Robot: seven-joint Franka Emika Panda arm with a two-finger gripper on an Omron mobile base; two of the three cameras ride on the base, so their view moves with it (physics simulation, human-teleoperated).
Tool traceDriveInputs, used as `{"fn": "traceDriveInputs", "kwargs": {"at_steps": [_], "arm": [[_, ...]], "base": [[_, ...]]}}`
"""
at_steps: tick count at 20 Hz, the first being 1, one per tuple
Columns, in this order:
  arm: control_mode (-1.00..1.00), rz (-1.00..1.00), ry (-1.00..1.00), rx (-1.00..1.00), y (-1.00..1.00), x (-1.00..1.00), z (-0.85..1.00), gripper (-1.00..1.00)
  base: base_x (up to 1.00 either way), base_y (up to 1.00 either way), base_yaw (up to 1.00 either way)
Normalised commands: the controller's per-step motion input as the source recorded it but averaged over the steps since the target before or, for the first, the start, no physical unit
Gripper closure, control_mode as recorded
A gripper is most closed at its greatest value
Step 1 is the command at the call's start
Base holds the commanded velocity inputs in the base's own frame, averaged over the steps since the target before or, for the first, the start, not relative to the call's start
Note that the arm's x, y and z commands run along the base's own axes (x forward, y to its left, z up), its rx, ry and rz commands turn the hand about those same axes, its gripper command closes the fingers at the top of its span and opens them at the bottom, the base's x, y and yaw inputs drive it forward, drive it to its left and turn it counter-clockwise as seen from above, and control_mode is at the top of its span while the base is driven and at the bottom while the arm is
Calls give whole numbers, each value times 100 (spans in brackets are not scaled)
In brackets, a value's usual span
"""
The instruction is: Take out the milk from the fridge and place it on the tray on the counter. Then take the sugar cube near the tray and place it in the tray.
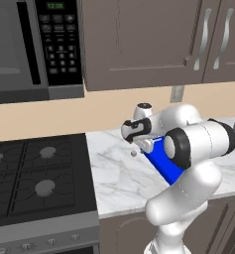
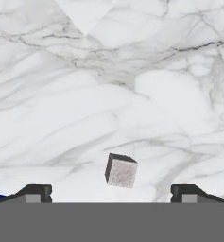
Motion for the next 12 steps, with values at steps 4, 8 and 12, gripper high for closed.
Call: {"fn": "traceDriveInputs", "kwargs": {"at_steps": [4,8,12], "arm": [[-100,0,3,0,1,0,-11,-100],[-100,0,5,0,6,0,-16,-100],[-100,0,5,0,1,0,-18,-100]], "base": [[0,0,0],[0,0,0],[0,0,0]]}}
